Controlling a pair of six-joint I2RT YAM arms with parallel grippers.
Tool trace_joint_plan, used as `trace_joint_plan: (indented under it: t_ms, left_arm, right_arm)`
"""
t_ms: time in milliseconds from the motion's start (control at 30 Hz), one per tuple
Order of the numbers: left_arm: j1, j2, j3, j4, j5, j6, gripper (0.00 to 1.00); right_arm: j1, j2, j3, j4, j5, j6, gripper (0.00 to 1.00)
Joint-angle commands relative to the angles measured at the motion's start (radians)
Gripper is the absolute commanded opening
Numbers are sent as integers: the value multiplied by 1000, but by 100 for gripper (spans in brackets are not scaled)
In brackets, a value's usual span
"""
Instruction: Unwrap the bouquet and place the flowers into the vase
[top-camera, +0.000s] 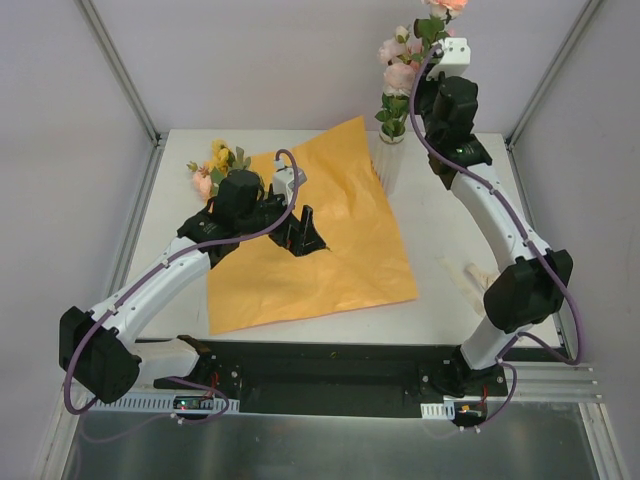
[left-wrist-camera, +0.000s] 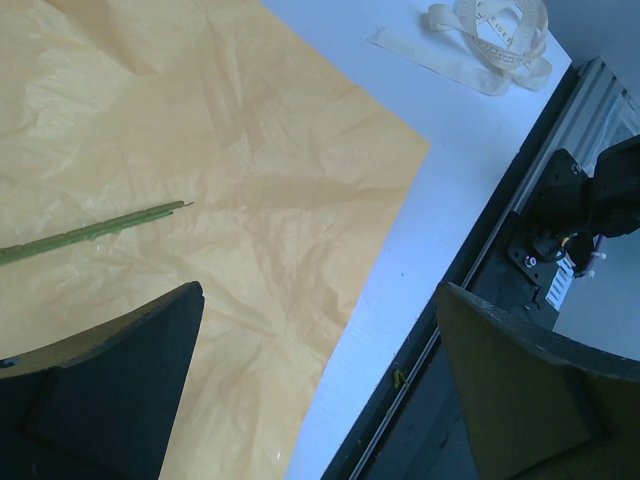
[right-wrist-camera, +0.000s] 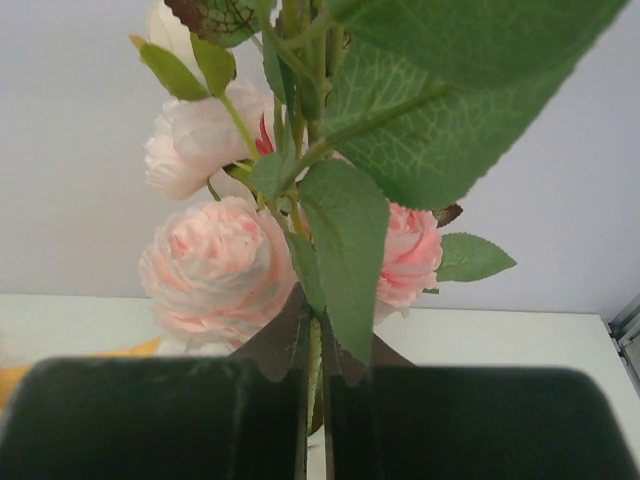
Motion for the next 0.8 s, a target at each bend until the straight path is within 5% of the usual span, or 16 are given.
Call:
trace_joint_plan:
  t_ms: [0, 333, 467, 767]
  left_arm:
    - [-6, -4, 40, 8, 19, 3, 99]
    - [-6, -10, 40, 8, 19, 1, 99]
    - [-3, -10, 40, 6, 23, 0, 99]
    - [13, 20, 43, 8, 26, -11, 99]
  right_arm:
    - [-6, -10, -19, 46, 0, -21, 5]
    - [-3, -78, -76, -13, -2, 11, 54]
    - [-1, -144, -94, -152, 15, 48, 82]
    - [3, -424, -375, -484, -61, 238, 92]
